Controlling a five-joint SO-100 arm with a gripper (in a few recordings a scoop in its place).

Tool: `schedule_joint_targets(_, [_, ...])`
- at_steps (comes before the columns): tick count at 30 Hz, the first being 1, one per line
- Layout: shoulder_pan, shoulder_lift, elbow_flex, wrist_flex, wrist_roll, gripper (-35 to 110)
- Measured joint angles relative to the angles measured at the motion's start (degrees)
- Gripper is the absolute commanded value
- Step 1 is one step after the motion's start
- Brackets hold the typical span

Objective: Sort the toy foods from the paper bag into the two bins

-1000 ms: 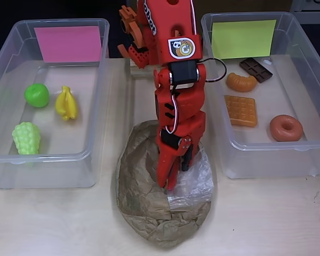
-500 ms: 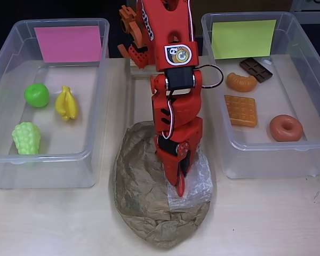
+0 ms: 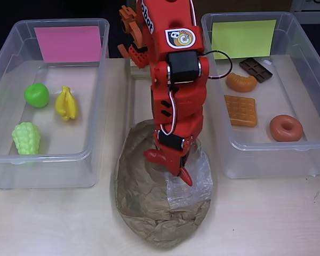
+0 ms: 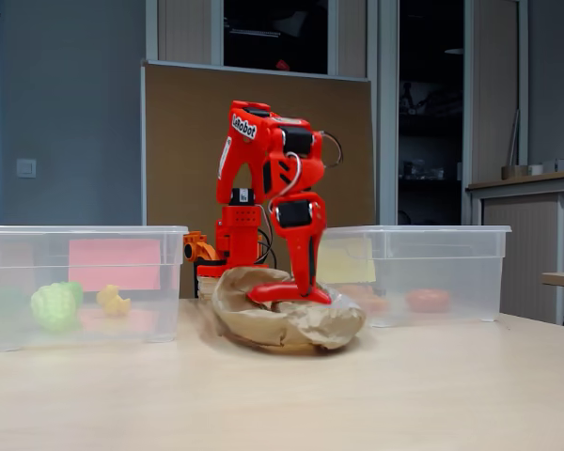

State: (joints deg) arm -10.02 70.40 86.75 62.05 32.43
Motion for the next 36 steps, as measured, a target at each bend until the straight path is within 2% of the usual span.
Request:
schedule_joint_targets(8, [-0.62,3.08,-20.04,14.94,-7.03,0])
schedule_joint_targets(11, [0.53,6.86,-23.73,16.44,-9.14,0])
schedule_joint_targets(15, [3.52,14.77,-23.55,19.78,-9.93,0])
schedule_joint_targets(20, [11.60,27.51,-13.01,20.65,-9.05,1])
schedule_joint_targets(25, [23.91,39.20,4.92,16.96,-9.14,1])
schedule_joint_targets(29, [32.34,43.15,18.98,8.79,-11.34,0])
schedule_joint_targets(32, [35.24,42.98,24.17,3.69,-13.18,1])
schedule_joint_targets(36, [36.04,41.75,27.25,-1.32,-14.77,12])
